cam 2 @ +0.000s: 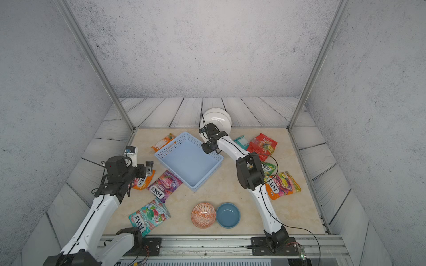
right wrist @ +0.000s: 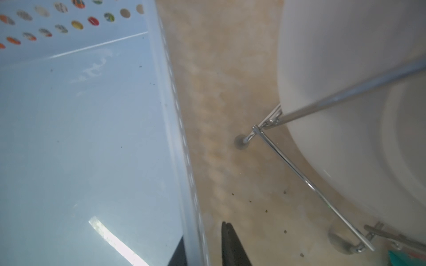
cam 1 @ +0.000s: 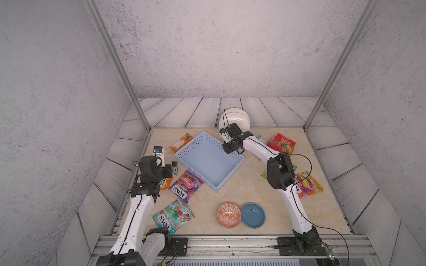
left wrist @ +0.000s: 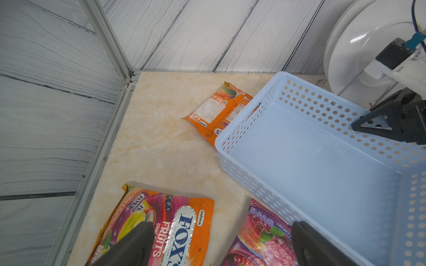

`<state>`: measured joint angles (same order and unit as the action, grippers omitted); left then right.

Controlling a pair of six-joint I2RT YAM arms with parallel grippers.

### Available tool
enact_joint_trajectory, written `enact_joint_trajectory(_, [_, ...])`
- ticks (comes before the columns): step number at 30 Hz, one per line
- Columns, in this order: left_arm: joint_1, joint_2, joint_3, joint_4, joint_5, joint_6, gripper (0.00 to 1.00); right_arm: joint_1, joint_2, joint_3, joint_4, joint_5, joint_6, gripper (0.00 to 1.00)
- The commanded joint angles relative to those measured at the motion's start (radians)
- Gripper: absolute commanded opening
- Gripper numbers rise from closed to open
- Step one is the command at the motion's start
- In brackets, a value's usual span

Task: Put the candies in the basket
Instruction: Pick up the basket from the center of the board, then place the basket at the center of the board.

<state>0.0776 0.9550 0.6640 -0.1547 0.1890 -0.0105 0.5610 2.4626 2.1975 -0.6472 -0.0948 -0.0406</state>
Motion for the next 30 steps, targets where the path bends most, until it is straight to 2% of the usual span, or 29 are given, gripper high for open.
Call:
enact_joint_trajectory(1, [0.009, -0.016, -0.006, 0.012, 0.011, -0.008, 0.99, 0.002, -0.069, -0.019, -0.013, 0.025, -0.008, 0.13])
enact_joint_trajectory(5, [0.008, -0.009, 0.008, -0.007, -0.007, -0.007, 0.99, 0.001, -0.124, -0.014, -0.061, 0.038, -0.006, 0.04])
enact_joint_trajectory(11, [0.008, -0.012, 0.003, -0.002, 0.007, -0.011, 0.99, 0.002, -0.24, -0.061, -0.149, 0.06, 0.096, 0.03])
enact_joint_trajectory(20, [0.006, -0.013, 0.007, -0.004, 0.006, -0.02, 0.99, 0.002, -0.543, -0.468, 0.005, 0.052, 0.33, 0.0])
enact_joint_trajectory(30, [0.008, -0.015, 0.0, 0.007, 0.018, -0.013, 0.99, 0.002, -0.758, -0.762, 0.117, 0.144, 0.554, 0.0])
